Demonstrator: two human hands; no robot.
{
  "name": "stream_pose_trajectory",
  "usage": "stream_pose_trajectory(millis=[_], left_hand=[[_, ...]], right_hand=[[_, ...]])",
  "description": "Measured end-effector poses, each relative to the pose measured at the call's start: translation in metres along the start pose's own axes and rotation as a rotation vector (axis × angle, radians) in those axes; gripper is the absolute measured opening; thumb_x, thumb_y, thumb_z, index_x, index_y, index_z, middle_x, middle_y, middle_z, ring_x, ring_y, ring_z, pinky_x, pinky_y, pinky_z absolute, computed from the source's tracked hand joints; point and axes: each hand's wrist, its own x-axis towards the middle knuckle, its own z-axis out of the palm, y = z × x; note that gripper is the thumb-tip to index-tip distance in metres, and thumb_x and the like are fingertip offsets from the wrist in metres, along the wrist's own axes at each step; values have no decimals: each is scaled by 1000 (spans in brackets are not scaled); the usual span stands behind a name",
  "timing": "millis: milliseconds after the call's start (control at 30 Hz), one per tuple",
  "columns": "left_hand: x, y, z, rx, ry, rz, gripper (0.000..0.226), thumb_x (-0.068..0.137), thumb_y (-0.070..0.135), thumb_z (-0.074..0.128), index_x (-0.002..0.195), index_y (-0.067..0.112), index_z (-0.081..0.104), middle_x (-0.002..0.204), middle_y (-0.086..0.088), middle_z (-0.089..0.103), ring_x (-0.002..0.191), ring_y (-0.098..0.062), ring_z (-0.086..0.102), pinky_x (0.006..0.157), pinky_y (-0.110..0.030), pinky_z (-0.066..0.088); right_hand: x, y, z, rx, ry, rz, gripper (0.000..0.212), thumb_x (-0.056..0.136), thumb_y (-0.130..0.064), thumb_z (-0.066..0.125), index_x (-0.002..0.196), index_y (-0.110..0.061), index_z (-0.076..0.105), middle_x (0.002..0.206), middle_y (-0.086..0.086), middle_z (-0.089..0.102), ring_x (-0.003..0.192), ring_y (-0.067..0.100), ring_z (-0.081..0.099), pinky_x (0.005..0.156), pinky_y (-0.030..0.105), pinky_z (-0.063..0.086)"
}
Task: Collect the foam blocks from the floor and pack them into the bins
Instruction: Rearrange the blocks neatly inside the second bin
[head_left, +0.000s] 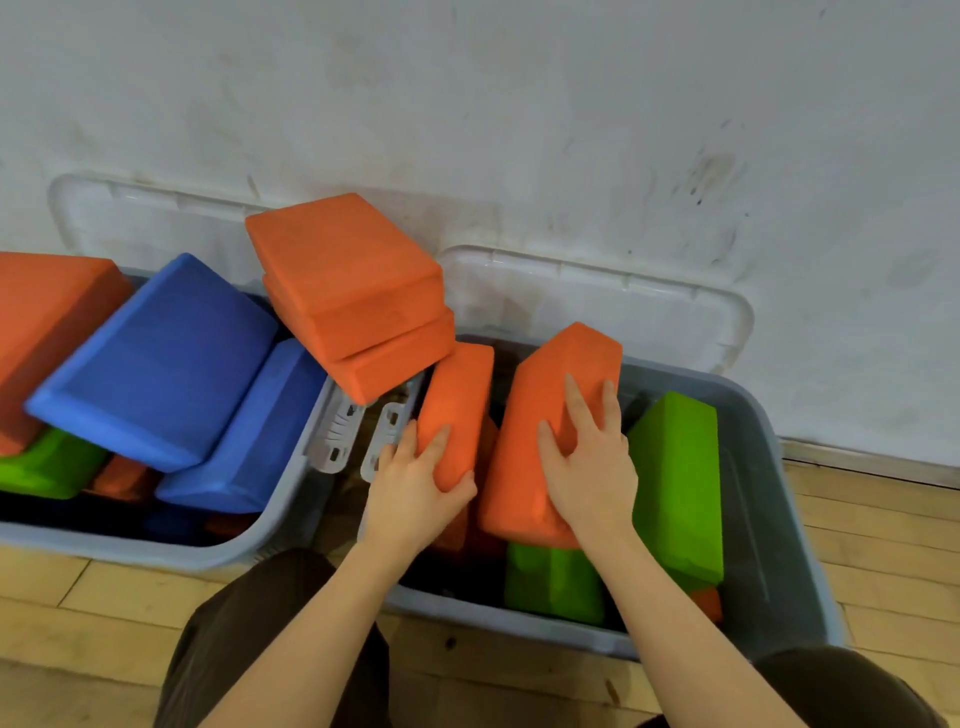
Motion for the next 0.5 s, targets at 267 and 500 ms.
stream_pose_trajectory(millis=[267, 500], left_hand=[[3, 34, -9, -153, 201, 173, 59, 69, 50, 50, 112, 16, 69, 129, -17, 56, 101, -37, 59, 81, -38, 47], [36, 84, -70, -165, 382, 317, 49, 66, 48, 55, 98, 16, 75, 118, -14, 64, 85, -32, 65, 78, -33, 49]], right_hand=[[-1, 9, -24, 109, 138, -11, 59, 89, -44, 54, 143, -44, 30, 158, -2, 15, 125, 32, 44, 88, 45, 48], [19, -15, -75, 204, 317, -64, 60, 89, -48, 52, 143, -47, 26, 159, -5, 11, 131, 29, 39, 88, 44, 49]])
